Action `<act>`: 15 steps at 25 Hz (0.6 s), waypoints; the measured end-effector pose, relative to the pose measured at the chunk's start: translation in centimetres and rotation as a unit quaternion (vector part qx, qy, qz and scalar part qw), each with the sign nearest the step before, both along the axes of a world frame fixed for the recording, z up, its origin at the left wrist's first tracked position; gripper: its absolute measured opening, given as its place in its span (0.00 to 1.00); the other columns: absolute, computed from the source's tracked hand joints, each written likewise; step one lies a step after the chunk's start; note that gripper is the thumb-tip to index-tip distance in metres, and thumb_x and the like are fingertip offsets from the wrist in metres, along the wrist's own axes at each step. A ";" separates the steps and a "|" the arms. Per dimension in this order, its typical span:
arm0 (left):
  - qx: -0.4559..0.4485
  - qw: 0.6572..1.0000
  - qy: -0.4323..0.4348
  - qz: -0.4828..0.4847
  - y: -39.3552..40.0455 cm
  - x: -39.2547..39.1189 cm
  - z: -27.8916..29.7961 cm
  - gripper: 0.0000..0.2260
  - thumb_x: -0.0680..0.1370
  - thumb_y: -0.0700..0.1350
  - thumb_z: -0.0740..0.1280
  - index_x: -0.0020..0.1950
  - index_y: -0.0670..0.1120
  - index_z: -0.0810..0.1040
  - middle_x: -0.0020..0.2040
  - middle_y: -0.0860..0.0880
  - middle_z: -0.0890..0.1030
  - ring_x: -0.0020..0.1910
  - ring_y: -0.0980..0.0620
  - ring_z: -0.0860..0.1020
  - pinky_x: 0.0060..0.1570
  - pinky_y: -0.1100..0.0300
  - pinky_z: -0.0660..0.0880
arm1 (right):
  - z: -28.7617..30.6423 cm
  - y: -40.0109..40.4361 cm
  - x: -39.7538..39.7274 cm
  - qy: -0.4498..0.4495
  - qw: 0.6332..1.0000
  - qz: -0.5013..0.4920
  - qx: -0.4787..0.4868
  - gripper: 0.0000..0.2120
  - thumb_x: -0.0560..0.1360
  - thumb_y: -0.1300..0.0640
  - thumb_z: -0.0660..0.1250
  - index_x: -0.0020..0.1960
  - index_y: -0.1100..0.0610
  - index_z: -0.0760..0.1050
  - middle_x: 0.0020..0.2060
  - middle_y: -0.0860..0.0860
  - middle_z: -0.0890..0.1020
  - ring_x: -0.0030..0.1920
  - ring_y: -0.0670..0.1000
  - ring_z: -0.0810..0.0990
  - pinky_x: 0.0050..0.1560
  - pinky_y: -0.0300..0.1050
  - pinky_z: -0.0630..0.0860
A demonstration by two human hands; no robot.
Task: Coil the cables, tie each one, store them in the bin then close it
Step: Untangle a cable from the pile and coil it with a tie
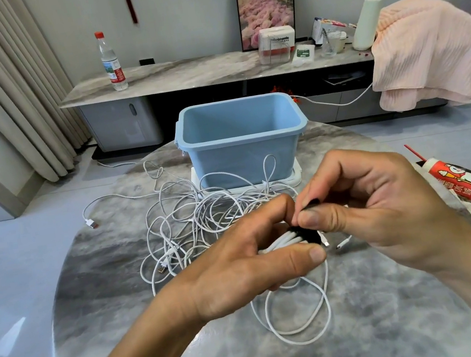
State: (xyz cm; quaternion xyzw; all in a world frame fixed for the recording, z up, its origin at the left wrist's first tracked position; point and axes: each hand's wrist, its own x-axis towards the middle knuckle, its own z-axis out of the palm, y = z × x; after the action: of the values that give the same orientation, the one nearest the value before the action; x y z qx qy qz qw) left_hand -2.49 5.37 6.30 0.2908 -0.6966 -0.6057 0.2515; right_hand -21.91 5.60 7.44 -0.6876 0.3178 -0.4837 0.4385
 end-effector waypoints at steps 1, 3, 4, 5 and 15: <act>-0.005 1.000 -0.004 -0.001 0.1 0.0 0.1 0.17 0.76 0.42 0.67 0.57 0.32 0.67 0.42 0.41 0.72 0.35 0.56 0.70 0.32 0.68 0.67 | -0.1 0.0 0.1 0.003 1.000 0.001 0.002 0.12 0.66 0.47 0.77 0.39 0.53 0.78 0.36 0.56 0.84 0.36 0.53 0.83 0.39 0.43 0.80; -0.020 1.000 -0.011 -0.002 0.2 0.0 0.1 0.18 0.76 0.42 0.67 0.59 0.32 0.67 0.47 0.36 0.72 0.41 0.54 0.71 0.36 0.66 0.70 | -0.3 -0.1 0.4 0.006 1.000 0.004 0.005 0.13 0.65 0.46 0.77 0.39 0.53 0.78 0.35 0.57 0.83 0.35 0.48 0.81 0.38 0.39 0.78; -0.028 1.000 -0.011 -0.001 0.2 0.0 0.1 0.18 0.76 0.41 0.67 0.60 0.31 0.68 0.48 0.36 0.72 0.44 0.53 0.72 0.39 0.65 0.71 | -0.4 -0.1 0.5 0.005 1.000 0.007 0.008 0.13 0.65 0.46 0.78 0.40 0.53 0.78 0.36 0.57 0.82 0.35 0.48 0.81 0.38 0.39 0.78; -0.033 0.999 -0.009 0.002 0.2 0.0 0.1 0.18 0.76 0.41 0.67 0.60 0.31 0.68 0.48 0.37 0.73 0.46 0.54 0.73 0.42 0.64 0.72 | -0.6 -0.1 0.6 0.003 1.000 0.011 0.012 0.14 0.65 0.46 0.78 0.40 0.52 0.78 0.36 0.57 0.82 0.35 0.48 0.80 0.38 0.39 0.78; -0.079 0.996 -0.040 0.018 -0.2 0.6 -0.3 0.18 0.73 0.48 0.72 0.53 0.37 0.70 0.48 0.35 0.74 0.49 0.35 0.74 0.49 0.34 0.71 | -1.1 -0.1 0.4 0.129 0.989 0.018 -0.071 0.10 0.74 0.44 0.70 0.44 0.51 0.82 0.40 0.47 0.80 0.39 0.52 0.78 0.42 0.40 0.73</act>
State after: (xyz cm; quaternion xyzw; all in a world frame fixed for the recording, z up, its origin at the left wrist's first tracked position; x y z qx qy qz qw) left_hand -1.93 5.19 5.99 0.3067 -0.7466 -0.5316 0.2568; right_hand -21.47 5.52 6.36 -0.7791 0.3245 -0.4044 0.3523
